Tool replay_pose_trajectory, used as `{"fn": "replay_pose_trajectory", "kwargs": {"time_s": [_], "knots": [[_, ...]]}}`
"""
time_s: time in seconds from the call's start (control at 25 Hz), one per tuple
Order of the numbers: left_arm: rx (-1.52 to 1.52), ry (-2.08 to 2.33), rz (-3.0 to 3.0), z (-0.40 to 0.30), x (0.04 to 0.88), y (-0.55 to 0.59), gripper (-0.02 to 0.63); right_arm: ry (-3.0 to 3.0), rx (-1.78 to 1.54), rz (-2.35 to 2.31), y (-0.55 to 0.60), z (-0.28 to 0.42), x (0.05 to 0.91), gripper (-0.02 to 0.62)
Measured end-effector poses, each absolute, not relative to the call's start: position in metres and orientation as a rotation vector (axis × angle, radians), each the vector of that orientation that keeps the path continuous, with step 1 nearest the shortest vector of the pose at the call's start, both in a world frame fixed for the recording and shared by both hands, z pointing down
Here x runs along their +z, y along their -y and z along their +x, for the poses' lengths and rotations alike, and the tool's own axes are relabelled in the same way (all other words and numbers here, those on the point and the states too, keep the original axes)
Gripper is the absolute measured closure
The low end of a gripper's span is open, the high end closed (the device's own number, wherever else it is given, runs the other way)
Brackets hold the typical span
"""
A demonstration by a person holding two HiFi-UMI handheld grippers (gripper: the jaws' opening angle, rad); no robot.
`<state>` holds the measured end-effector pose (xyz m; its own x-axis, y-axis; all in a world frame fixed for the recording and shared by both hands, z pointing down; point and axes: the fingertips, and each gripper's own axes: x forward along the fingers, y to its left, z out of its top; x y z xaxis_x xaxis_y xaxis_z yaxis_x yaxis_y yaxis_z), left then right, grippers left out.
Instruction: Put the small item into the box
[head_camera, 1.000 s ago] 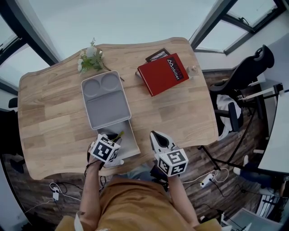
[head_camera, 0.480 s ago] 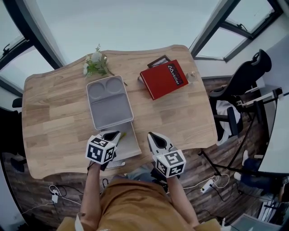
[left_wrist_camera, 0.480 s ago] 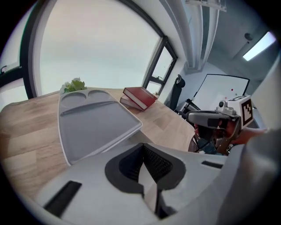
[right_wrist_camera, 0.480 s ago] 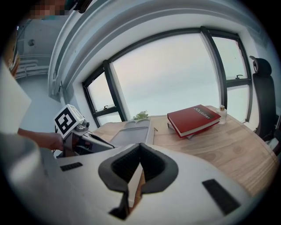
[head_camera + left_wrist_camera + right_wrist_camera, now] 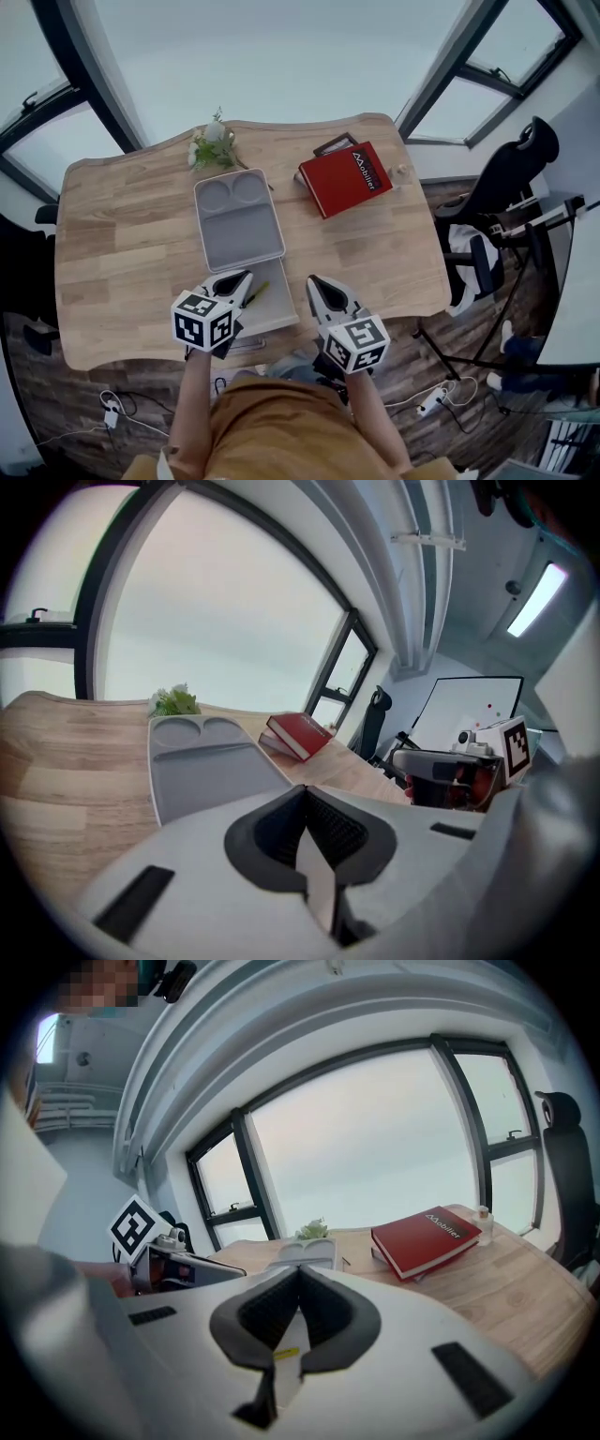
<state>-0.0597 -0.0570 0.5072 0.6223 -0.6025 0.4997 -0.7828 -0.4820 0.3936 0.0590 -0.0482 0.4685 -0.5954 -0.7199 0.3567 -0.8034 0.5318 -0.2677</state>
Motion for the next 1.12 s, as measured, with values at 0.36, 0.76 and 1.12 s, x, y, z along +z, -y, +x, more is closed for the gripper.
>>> {"fn": "replay_pose_trajectory", "kwargs": {"time_s": [0.36, 0.76, 1.12], "knots": [[0.149, 1.268, 2.435, -0.077, 0.431, 0.047, 0.601, 2.636, 0.462, 1.332, 0.04, 0.048, 0.428, 0.591], [-0.033, 1.363, 2.461, -0.093, 0.402, 0.027, 0.602, 2.666, 0.37, 1.374, 0.023, 0.047, 0.408, 0.592], [-0.092, 1.395, 2.484, -0.097, 0.386, 0.019, 0.601, 2.664, 0.31, 1.369, 0.016, 0.046, 0.404, 0.592]]}}
